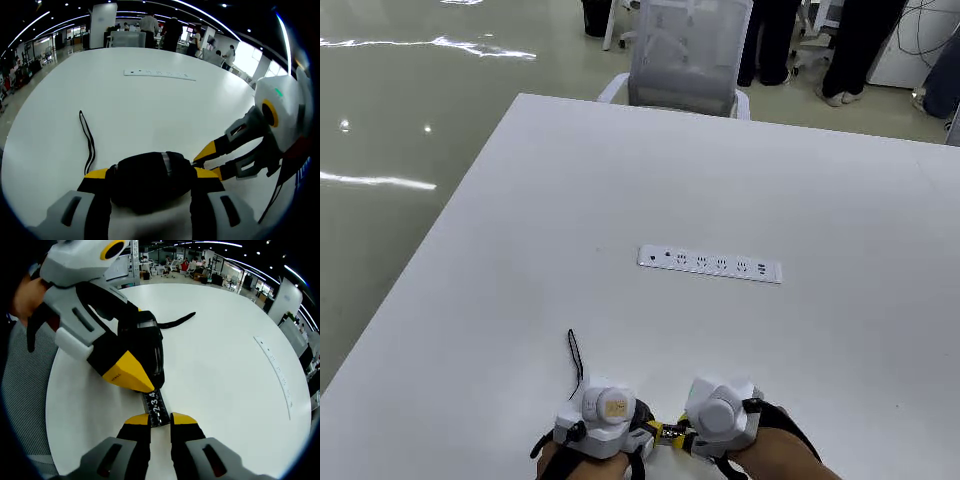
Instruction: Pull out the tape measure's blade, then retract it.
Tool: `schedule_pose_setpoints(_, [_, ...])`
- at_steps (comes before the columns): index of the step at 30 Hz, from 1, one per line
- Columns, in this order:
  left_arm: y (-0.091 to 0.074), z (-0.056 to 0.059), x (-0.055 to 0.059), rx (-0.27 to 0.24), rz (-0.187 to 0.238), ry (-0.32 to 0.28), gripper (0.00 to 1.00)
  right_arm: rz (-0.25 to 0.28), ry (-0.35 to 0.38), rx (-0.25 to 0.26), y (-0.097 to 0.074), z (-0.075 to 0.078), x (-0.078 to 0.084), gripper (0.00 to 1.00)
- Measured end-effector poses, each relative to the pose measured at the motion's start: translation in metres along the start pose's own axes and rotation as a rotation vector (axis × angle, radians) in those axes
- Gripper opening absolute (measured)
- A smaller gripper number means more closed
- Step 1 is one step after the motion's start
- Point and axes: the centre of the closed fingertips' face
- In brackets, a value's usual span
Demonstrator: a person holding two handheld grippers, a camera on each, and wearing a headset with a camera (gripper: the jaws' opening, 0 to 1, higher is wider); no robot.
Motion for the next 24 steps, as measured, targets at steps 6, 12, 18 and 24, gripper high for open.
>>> schedule_pose_setpoints(6, [0.0006,0.0,-0.0004,0.001,-0.001,-0.002,0.61,0.003,-0.004,-0.005,0.002,-0.0005,-0.0022,0.13])
schedule_pose_setpoints(12, [0.0014,-0.0006,-0.0005,0.002,-0.001,-0.005,0.61,0.006,-0.006,-0.008,0.0027,-0.0017,-0.0052,0.12])
schedule_pose_setpoints(18, [0.0009,-0.0003,-0.0006,0.003,0.0,-0.004,0.61,0.007,0.006,-0.01,0.0038,-0.002,-0.0067,0.12])
schedule_pose_setpoints(24, [0.0011,-0.0008,-0.0007,0.001,0.001,-0.004,0.61,0.003,0.003,-0.009,0.0043,-0.0029,-0.0076,0.12])
Point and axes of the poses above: the centre of the closed fingertips' face, and the gripper's own axes: y roughly forward along the fingers, z roughly to its right, x roughly out of its underside, and after that the axes turned 10 degrees about x, right-handed
